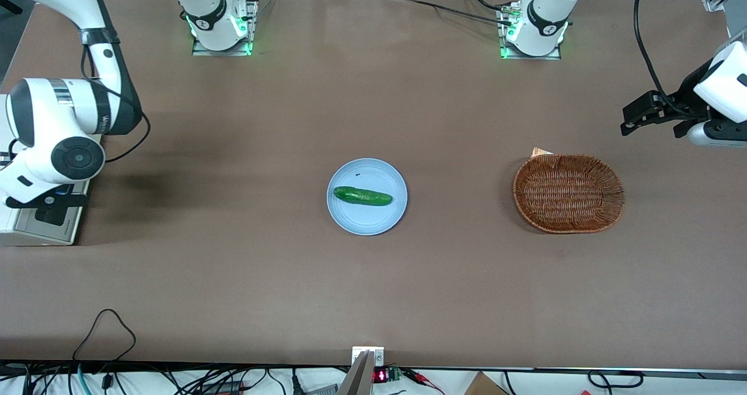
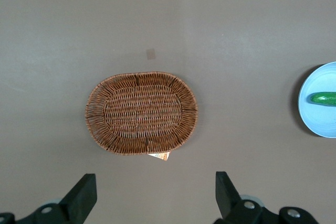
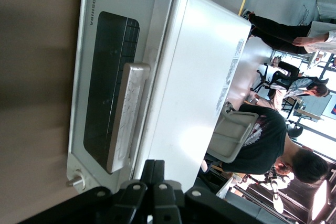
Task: Open oven door with right arm only
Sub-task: 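Position the right gripper fingers at the top of the oven door handle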
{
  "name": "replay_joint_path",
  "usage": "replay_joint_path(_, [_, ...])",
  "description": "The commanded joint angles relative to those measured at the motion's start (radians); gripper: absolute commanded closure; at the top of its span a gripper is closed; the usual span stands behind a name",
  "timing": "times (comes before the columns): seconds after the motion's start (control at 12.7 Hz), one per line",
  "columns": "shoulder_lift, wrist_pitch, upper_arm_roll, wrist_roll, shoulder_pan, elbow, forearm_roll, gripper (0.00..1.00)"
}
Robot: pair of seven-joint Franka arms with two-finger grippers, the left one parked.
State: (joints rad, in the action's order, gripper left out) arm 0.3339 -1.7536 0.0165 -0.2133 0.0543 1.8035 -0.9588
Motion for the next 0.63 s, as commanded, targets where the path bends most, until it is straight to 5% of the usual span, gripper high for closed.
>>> replay_joint_path(0.0, [-0.022, -0.076, 0.01, -0.095, 0.032, 0.086, -0.064, 0.98])
replay_joint_path(0.55, [-0.024, -0.155, 0.01, -0.308, 0.067, 0.192, -0.165, 0.98])
